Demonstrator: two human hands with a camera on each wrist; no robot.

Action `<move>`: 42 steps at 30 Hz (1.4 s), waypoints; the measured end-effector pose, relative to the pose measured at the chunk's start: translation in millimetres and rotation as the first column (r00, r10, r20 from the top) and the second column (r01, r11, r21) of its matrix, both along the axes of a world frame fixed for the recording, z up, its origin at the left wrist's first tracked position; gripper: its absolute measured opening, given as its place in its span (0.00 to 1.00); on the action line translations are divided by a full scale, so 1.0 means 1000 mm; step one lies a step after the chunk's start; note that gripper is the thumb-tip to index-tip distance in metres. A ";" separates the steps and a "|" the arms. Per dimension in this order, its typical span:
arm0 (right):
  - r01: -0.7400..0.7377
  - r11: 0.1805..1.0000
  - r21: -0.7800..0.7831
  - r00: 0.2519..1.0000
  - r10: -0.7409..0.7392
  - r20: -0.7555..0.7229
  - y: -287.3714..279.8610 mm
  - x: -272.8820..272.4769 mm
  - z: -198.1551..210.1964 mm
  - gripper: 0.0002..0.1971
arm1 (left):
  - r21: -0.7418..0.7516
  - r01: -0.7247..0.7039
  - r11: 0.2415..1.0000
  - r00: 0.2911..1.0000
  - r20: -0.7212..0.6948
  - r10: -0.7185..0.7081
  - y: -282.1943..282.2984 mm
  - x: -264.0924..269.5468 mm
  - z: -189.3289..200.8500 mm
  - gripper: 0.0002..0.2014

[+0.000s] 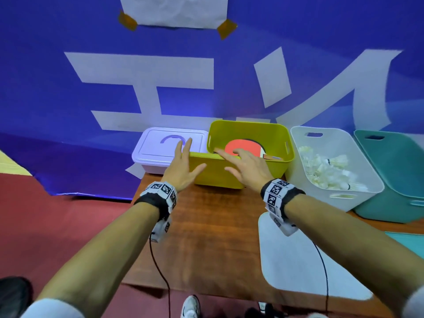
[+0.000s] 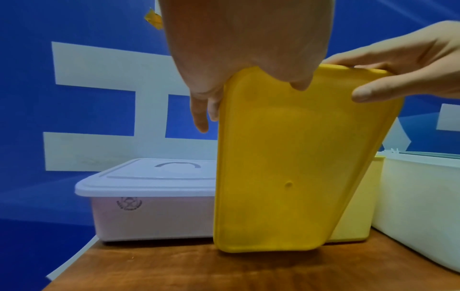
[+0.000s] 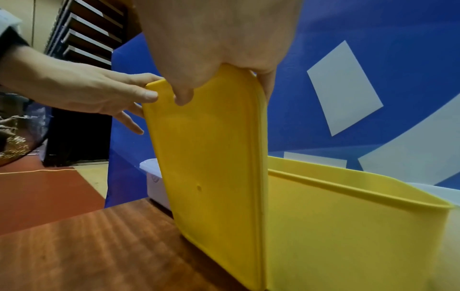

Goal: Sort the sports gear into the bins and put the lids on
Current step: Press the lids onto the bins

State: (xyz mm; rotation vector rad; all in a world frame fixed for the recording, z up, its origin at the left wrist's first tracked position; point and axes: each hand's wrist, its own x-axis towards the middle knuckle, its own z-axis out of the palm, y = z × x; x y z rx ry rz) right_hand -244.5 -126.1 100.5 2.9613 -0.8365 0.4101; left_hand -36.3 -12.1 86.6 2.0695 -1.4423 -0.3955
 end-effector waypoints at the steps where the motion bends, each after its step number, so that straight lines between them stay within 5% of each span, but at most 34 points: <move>1: 0.015 1.000 0.001 1.000 -0.015 0.012 -0.006 0.004 0.001 0.25 | 0.000 0.011 1.000 1.000 0.003 -0.011 -0.005 0.004 -0.001 0.45; 7: 0.184 0.983 0.001 0.983 -0.184 0.002 -0.053 0.026 0.025 0.24 | 0.019 0.103 0.994 0.988 0.118 -0.105 -0.035 0.029 0.006 0.49; 16: 0.387 0.857 0.342 0.875 -0.458 0.158 -0.103 0.017 0.026 0.21 | 0.063 0.216 0.974 0.952 0.207 -0.225 -0.088 0.041 0.005 0.46; 24: 0.530 0.703 0.474 0.742 -0.656 0.142 -0.138 -0.021 0.012 0.22 | 0.360 0.312 0.879 0.848 0.312 -0.428 -0.103 -0.017 -0.026 0.56; 31: 0.512 0.676 0.530 0.728 -0.669 0.151 -0.159 -0.056 -0.001 0.22 | 0.512 0.202 0.835 0.760 0.456 -0.463 -0.116 -0.078 -0.042 0.57; 34: 0.544 0.651 0.529 0.713 -0.691 0.117 -0.165 -0.070 -0.007 0.23 | 0.514 0.175 0.840 0.781 0.446 -0.436 -0.123 -0.079 -0.039 0.55; 38: 0.649 0.607 0.459 0.718 -0.688 -0.105 -0.171 -0.087 -0.017 0.25 | 0.553 0.115 0.825 0.849 0.376 -0.370 -0.131 -0.073 -0.037 0.49; 42: 0.619 0.726 0.301 0.785 -0.583 -0.208 -0.167 -0.097 -0.034 0.26 | 0.600 0.128 0.790 0.868 0.318 -0.382 -0.144 -0.069 -0.029 0.41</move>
